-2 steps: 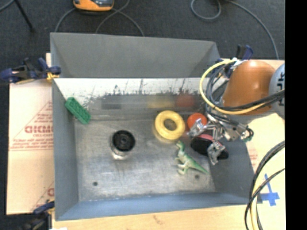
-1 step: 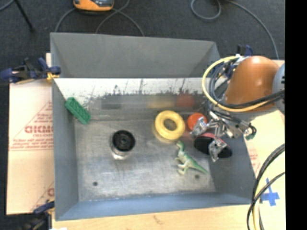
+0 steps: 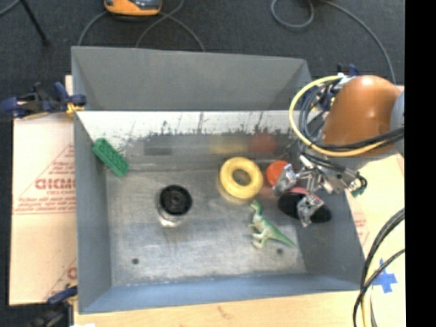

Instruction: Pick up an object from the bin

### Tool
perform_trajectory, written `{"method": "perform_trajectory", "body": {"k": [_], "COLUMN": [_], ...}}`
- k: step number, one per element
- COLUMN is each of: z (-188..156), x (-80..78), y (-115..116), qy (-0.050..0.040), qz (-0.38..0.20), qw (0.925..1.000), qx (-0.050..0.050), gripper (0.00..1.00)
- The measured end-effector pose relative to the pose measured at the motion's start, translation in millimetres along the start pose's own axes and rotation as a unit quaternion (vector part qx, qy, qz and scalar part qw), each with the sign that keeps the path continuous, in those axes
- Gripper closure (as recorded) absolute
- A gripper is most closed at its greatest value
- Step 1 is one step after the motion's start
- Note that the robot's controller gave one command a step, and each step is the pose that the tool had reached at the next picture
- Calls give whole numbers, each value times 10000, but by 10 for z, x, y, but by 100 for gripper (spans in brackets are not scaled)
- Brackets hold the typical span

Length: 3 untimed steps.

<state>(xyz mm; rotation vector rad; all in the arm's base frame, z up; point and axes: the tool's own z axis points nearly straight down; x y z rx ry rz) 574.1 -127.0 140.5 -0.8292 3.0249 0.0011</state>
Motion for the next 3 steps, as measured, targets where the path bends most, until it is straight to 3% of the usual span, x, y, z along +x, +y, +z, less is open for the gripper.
{"method": "perform_trajectory", "body": {"k": [3], "z": [-301], "x": [2], "y": [-7], "qy": [10], "qz": [14], "qw": [10000], "qx": [4], "gripper": [100]}}
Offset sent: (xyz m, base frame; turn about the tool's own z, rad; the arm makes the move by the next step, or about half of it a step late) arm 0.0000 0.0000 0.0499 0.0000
